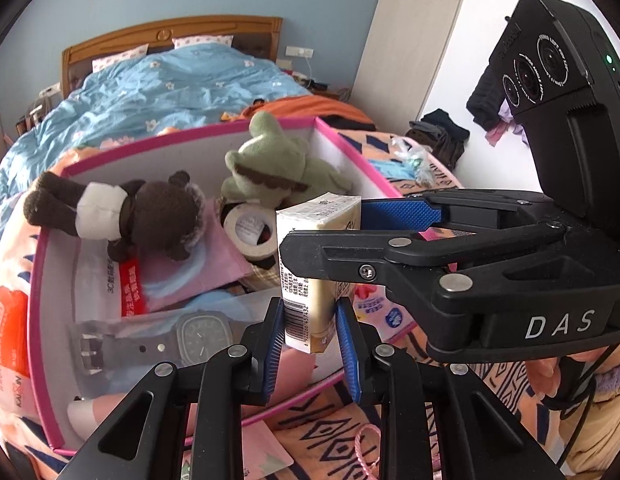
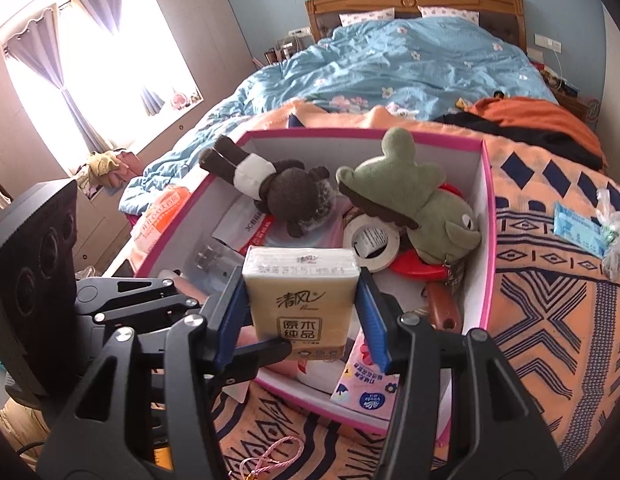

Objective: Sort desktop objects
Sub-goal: 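Carry the tissue pack with the right gripper over the pink box, then lower the tissue pack into the pink box and open the right gripper, then move the right gripper back to the pink embroidered sachet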

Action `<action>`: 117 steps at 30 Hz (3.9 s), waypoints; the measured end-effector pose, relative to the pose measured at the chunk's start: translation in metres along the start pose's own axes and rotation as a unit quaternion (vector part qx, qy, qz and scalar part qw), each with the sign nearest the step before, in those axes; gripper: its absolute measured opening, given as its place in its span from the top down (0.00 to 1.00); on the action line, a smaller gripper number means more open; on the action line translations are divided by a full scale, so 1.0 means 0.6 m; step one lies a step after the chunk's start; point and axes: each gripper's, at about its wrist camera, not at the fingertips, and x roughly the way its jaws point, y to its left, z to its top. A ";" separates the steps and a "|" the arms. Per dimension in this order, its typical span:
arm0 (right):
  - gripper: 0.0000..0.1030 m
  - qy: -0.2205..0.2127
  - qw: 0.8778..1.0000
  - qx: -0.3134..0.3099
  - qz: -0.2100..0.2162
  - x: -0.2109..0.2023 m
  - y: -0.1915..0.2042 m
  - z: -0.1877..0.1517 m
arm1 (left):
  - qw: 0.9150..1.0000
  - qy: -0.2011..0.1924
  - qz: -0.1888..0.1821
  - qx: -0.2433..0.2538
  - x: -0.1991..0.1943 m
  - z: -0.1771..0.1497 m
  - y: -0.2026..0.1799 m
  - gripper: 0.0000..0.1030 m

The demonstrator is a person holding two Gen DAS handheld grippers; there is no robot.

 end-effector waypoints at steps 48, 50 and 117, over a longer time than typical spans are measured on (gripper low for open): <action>0.39 0.033 0.998 0.004 -0.050 0.051 -0.050 -0.004 | 0.998 0.062 0.027 -0.012 0.066 0.013 0.018 0.72; 0.39 0.027 0.999 0.011 -0.040 0.043 -0.054 -0.008 | 0.998 0.053 0.037 -0.006 0.060 0.011 0.016 0.72; 0.32 0.010 0.992 0.100 0.077 -0.129 0.031 -0.405 | 0.997 0.075 -0.006 -0.016 -0.019 -0.249 -0.087 0.57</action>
